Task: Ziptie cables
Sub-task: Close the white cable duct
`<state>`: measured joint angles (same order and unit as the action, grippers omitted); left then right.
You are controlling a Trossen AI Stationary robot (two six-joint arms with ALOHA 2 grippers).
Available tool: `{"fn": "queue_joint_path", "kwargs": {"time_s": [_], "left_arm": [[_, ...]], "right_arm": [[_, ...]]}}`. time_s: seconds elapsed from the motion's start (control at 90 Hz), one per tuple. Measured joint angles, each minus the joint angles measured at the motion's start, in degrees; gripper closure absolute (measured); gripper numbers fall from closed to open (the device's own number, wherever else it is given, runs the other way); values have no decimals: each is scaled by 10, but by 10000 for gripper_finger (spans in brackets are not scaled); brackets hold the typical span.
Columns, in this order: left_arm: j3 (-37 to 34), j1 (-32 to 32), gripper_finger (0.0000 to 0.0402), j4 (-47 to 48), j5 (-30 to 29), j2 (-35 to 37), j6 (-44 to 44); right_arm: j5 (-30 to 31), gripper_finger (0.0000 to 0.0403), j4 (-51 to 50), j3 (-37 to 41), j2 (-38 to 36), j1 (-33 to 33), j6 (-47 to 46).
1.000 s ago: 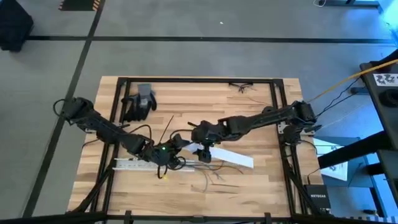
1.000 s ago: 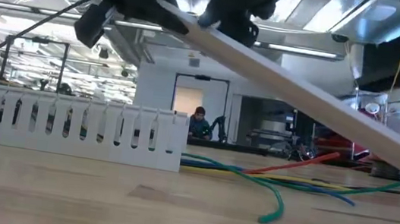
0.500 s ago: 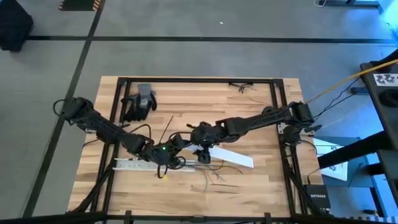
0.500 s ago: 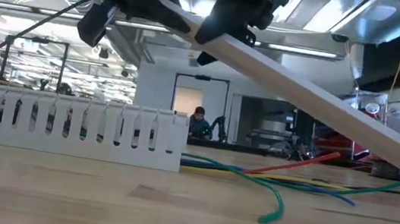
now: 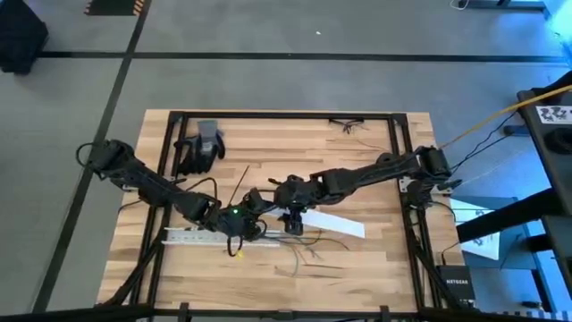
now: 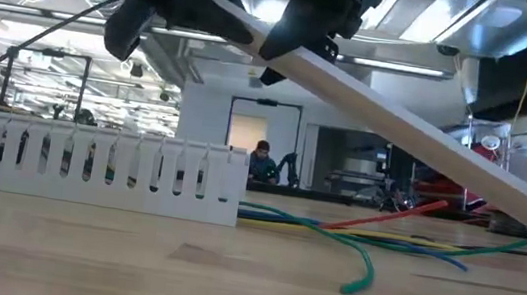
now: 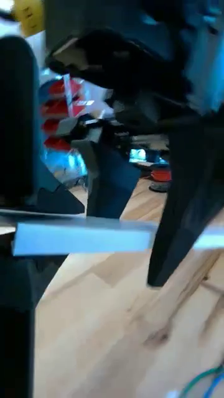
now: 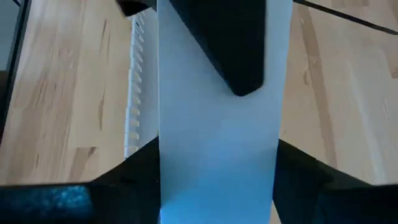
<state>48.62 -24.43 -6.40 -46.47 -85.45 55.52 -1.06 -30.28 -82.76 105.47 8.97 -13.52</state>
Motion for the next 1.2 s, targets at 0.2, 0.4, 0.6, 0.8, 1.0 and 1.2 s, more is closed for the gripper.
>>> {"fn": "queue_joint_path", "kwargs": {"time_s": [0.2,0.4,0.6,0.8,1.0,1.2], "left_arm": [[0,-10,287,7,-19,5,-146],[0,-22,225,67,-9,35,-300],[-1,-24,222,98,63,33,-321],[-3,-6,233,98,77,33,-296],[-3,6,244,126,150,17,-331],[-4,5,251,133,150,14,-341]], "right_arm": [[6,178,-25,-1,0,1,2],[10,176,-45,-1,0,1,8],[10,175,-43,0,0,1,23],[11,175,-39,1,1,0,33],[10,174,-44,1,1,1,34],[11,174,-40,1,1,0,35]]}}
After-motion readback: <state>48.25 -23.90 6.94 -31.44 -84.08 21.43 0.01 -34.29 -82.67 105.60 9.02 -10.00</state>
